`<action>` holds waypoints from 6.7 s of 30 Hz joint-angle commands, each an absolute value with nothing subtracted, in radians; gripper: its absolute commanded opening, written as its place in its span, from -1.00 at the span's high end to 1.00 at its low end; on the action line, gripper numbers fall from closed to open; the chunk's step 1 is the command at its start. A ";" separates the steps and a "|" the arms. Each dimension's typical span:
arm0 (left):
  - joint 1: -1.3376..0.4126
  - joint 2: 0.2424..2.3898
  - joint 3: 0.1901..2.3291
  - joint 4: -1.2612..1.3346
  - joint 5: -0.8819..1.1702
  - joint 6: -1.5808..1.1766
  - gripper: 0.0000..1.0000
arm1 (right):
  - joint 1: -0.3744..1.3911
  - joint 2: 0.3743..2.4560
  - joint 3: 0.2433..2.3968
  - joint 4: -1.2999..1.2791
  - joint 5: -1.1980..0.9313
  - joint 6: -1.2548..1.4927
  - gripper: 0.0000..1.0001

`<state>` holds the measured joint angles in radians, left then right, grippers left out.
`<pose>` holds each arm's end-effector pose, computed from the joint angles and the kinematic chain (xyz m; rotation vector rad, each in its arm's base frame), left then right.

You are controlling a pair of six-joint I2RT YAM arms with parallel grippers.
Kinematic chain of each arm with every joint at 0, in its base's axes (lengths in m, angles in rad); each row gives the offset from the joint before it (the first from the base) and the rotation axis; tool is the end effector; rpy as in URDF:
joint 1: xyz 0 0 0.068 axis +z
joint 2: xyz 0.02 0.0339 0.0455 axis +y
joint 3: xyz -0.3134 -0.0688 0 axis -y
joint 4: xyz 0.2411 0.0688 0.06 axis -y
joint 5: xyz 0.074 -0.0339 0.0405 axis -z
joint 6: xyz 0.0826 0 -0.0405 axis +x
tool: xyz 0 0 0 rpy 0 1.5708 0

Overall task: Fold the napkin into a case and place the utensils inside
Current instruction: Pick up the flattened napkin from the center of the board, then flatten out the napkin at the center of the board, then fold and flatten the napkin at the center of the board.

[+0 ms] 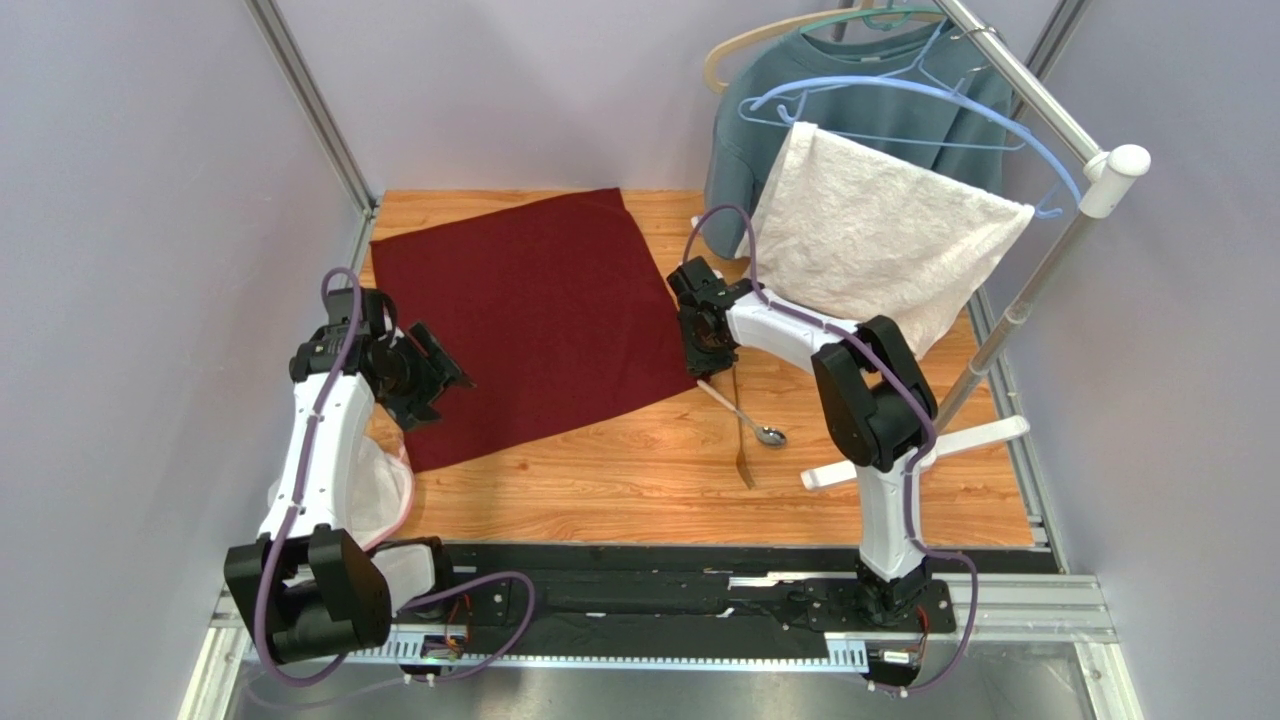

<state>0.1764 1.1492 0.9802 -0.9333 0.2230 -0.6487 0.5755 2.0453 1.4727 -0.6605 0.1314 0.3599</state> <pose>0.2093 0.0187 0.2801 -1.0178 2.5058 -0.4453 0.3834 0.2358 0.1650 -0.2682 2.7685 0.0504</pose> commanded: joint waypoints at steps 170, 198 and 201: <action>0.276 1.579 1.310 -0.922 -0.011 -0.612 1.00 | 0.374 2.007 1.850 -0.606 -0.175 0.279 1.00; 0.276 1.677 1.170 -0.877 -0.066 -0.565 1.00 | 0.377 2.036 1.628 -0.571 -0.203 0.325 1.00; 0.276 1.684 1.169 -0.877 -0.066 -0.561 1.00 | 0.376 2.034 1.609 -0.575 -0.181 0.328 1.00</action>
